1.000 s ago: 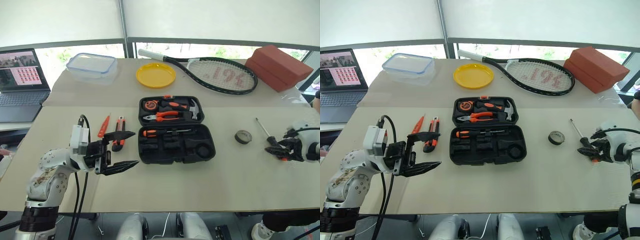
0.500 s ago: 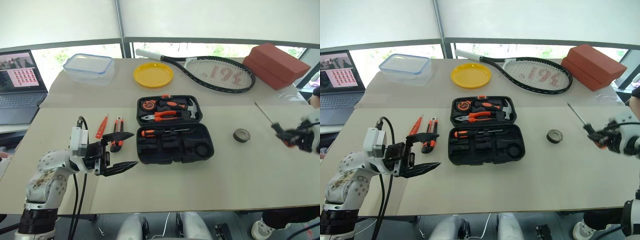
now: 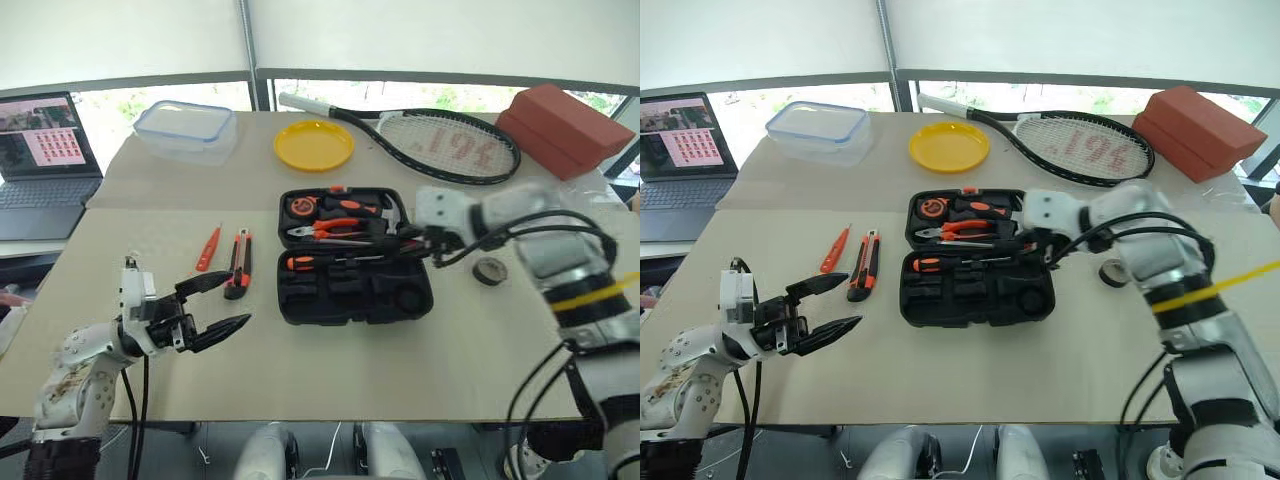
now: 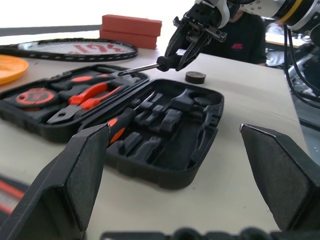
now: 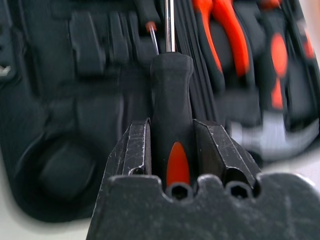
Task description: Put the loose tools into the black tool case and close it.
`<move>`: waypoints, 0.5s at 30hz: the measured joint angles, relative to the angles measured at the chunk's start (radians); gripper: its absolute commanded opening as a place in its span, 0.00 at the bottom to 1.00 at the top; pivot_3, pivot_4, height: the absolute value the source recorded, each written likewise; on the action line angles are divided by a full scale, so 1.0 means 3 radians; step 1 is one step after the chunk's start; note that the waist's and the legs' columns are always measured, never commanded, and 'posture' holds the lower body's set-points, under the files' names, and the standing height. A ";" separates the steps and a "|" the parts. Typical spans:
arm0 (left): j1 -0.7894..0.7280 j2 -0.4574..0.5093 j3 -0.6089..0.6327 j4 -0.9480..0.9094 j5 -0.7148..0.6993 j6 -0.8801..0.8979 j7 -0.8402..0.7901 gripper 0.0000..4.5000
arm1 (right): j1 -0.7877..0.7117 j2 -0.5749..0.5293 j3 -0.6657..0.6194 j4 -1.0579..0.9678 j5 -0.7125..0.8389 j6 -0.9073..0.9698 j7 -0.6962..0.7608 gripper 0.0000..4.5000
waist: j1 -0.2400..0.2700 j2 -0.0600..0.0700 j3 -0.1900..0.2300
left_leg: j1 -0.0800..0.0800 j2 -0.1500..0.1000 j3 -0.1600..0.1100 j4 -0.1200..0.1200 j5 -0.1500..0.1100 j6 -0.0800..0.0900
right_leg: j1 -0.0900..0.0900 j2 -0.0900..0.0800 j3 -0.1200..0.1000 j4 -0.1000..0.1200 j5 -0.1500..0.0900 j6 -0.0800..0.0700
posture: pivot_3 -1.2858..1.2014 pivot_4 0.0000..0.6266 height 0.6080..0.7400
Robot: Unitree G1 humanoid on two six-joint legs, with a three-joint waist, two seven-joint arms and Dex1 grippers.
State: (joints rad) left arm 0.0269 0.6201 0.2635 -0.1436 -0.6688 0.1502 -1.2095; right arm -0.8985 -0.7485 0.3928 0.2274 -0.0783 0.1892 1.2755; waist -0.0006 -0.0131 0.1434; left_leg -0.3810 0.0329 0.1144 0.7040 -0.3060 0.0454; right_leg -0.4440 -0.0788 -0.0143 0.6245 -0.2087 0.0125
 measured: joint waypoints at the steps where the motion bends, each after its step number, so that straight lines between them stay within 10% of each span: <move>1: 0.0029 0.0002 0.0002 -0.0022 0.0000 0.0004 0.0017 1.00 | -0.0034 0.0036 0.0075 0.0071 -0.0080 -0.0110 0.0003 0.21 | 0.0007 0.0000 0.0000 | -0.0002 0.0000 -0.0001 0.0001 0.0000 0.0000 | 0.0001 0.0000 -0.0003 0.0000 0.0000 0.0000 | 0.52 0.24 1.00; 15: 0.0109 0.0001 -0.0017 -0.0192 -0.0002 0.0017 0.0127 1.00 | -0.0099 0.0293 0.0269 0.0595 -0.0364 -0.0304 0.0106 0.21 | -0.0044 -0.0001 0.0001 | -0.0001 0.0002 0.0001 0.0007 0.0000 0.0001 | 0.0002 0.0004 0.0000 0.0000 0.0000 0.0001 | 0.52 0.24 1.00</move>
State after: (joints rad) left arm 0.0594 0.6205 0.2583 -0.2010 -0.6693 0.1553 -1.1714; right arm -0.9281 -0.6605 0.4735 0.4058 -0.1876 0.0980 1.3072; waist -0.0137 -0.0135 0.1435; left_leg -0.3813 0.0335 0.1146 0.7060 -0.3061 0.0457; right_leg -0.4436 -0.0777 -0.0143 0.6246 -0.2086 0.0126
